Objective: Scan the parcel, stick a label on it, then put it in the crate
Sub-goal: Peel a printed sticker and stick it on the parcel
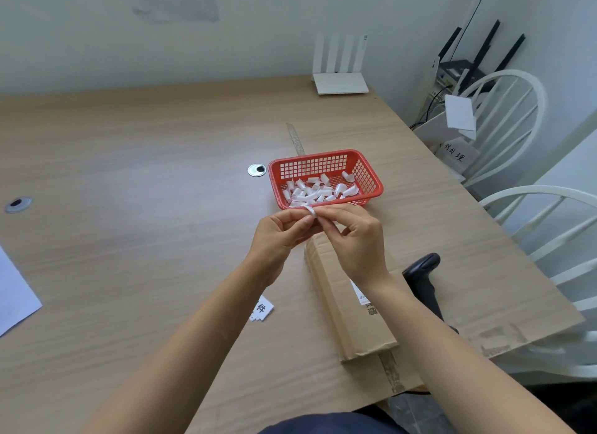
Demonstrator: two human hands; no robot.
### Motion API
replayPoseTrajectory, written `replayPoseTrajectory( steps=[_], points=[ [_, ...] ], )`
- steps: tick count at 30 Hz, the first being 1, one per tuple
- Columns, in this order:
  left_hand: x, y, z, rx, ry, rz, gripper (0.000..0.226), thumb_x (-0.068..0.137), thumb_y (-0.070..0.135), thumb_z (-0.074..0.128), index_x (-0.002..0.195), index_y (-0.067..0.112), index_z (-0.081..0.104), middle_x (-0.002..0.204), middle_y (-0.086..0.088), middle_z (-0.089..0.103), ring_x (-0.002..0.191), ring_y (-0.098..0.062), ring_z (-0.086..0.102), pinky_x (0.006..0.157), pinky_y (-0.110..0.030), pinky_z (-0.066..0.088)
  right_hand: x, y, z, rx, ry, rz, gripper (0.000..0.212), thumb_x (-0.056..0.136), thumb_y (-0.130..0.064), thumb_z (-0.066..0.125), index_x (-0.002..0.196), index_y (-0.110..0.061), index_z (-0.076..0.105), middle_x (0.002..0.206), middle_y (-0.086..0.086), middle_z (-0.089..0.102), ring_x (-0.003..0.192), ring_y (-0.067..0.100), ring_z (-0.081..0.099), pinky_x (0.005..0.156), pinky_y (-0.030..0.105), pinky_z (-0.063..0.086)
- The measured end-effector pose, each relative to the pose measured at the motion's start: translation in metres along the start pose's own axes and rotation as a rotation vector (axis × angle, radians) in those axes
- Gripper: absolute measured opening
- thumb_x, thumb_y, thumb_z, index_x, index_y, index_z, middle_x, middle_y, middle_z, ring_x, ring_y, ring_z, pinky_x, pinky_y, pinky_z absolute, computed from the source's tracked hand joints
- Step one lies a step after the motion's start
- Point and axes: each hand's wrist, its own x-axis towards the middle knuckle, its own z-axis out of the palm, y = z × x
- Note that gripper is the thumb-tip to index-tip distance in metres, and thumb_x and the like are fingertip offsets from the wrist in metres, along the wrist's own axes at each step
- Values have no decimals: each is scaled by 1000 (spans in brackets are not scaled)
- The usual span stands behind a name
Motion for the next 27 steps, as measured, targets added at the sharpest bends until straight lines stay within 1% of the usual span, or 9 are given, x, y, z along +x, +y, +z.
replayPoseTrajectory(
  steps=[4, 7, 9, 11, 13, 16, 21, 25, 27],
  points=[
    [-1, 1, 3, 69, -4, -3, 16, 88, 10, 55, 81, 16, 69, 70, 6, 76, 74, -9, 73, 65, -16, 56, -3, 3, -2, -6, -5, 23, 14, 78, -6, 69, 92, -6, 73, 90, 11, 75, 85, 23, 68, 71, 42, 58],
    [-2, 3, 6, 139, 8, 8, 18, 89, 13, 55, 79, 19, 68, 69, 9, 75, 74, -5, 72, 67, -16, 56, -4, 5, -3, -4, -17, 31, 15, 79, -7, 70, 93, -7, 73, 90, 11, 75, 84, 22, 68, 68, 37, 58],
    [-4, 3, 10, 167, 41, 16, 18, 89, 14, 56, 78, 21, 68, 71, 9, 71, 71, -3, 68, 66, -16, 54, -4, 6, -4, 10, -25, 45, 15, 78, -7, 70, 93, -7, 73, 88, 10, 76, 81, 20, 68, 64, 28, 55],
    [-5, 3, 12, 197, 70, 32, 18, 89, 15, 56, 78, 23, 68, 75, 4, 68, 70, -2, 64, 64, -16, 52, -5, 6, -5, 39, -38, 64, 16, 77, -7, 71, 93, -7, 73, 86, 9, 76, 77, 12, 66, 62, 15, 49],
    [-7, 2, 14, 216, 81, 34, 17, 88, 15, 56, 78, 23, 68, 76, 2, 67, 71, -4, 63, 65, -16, 52, -4, 6, -7, 71, -53, 93, 17, 77, -7, 72, 93, -7, 73, 85, 9, 76, 73, 5, 63, 62, 6, 45],
    [-10, 0, 17, 229, 91, 17, 17, 89, 16, 56, 77, 22, 68, 77, 1, 67, 74, -7, 62, 68, -21, 52, -4, 8, -10, 95, -85, 99, 16, 76, -6, 72, 92, -4, 73, 85, 11, 76, 71, 5, 63, 62, 1, 44],
    [-14, 1, 18, 271, 113, 25, 18, 87, 13, 59, 76, 23, 70, 76, 1, 69, 73, -7, 65, 66, -19, 53, -7, 9, -14, 73, -106, 67, 16, 76, -6, 72, 92, -3, 73, 86, 12, 76, 74, 11, 67, 66, 3, 46],
    [-15, 2, 18, 276, 135, 13, 16, 84, 11, 62, 74, 20, 71, 74, -1, 69, 69, -7, 65, 63, -17, 54, -8, 9, -15, 51, -113, 25, 16, 77, -6, 71, 92, -2, 73, 86, 13, 76, 78, 19, 71, 70, 25, 56],
    [-15, 1, 19, 294, 135, 19, 16, 84, 10, 63, 74, 19, 70, 73, -1, 69, 67, -7, 64, 62, -15, 54, -9, 9, -16, 43, -113, 14, 16, 77, -6, 71, 92, -2, 73, 86, 13, 76, 78, 21, 71, 71, 32, 58]
  ],
)
